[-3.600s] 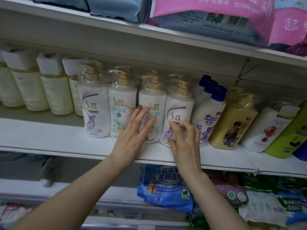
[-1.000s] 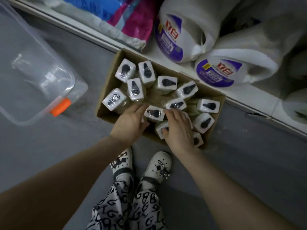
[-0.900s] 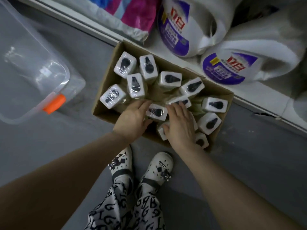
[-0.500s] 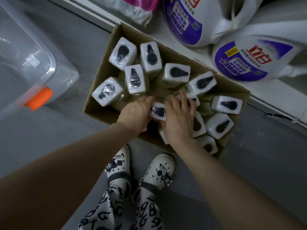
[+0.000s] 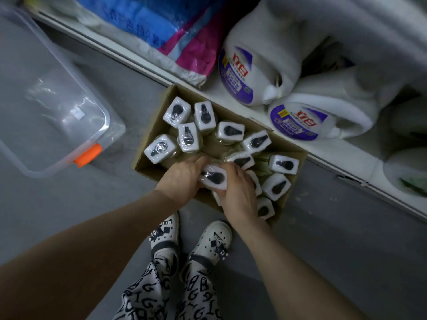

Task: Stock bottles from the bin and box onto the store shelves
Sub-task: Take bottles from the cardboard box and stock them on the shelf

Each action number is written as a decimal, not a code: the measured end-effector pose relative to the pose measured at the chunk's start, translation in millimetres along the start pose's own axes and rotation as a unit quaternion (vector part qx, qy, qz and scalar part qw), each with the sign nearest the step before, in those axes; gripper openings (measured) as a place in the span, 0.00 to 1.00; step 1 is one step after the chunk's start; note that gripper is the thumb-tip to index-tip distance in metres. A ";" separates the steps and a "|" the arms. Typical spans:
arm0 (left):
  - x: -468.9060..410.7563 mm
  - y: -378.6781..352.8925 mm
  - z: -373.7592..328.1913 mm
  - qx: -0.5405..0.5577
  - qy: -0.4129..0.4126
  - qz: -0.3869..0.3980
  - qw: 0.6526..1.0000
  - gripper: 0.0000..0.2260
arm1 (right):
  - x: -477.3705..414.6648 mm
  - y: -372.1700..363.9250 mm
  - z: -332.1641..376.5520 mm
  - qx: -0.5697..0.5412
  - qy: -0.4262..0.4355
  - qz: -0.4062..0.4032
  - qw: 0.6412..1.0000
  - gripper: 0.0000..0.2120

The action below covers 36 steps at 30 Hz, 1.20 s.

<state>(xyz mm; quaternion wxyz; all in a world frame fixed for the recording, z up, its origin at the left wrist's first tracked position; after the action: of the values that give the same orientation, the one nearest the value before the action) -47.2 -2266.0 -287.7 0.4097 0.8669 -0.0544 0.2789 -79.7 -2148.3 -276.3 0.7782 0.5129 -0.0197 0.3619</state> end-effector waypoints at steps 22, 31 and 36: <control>230.6 316.6 -200.9 0.194 -0.118 -0.071 0.971 0.22 | 159.8 333.6 177.2 -0.438 0.040 -0.050 0.897 0.22; 315.6 434.9 -260.0 0.320 -0.145 -0.123 0.928 0.18 | 204.1 461.0 279.2 -0.467 0.122 -0.105 0.869 0.18; 363.1 493.3 -271.8 0.356 -0.161 -0.173 0.904 0.17 | 220.2 507.6 342.0 -0.460 0.183 -0.115 0.861 0.13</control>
<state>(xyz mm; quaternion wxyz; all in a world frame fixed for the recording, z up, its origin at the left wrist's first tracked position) -21.3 -2340.9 377.6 0.1014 0.9838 0.1344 0.0608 -97.0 -2198.9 372.0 0.9513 0.0190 0.0181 0.3072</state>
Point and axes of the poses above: each hand's wrist, its own x-axis away from the middle knuckle, its own y-axis out of the back of the hand, z = x × y, the point moved 9 cm from there along -x, towards the middle knuckle, and after that the axes turned 6 degrees about y, right-handed, at the moved point
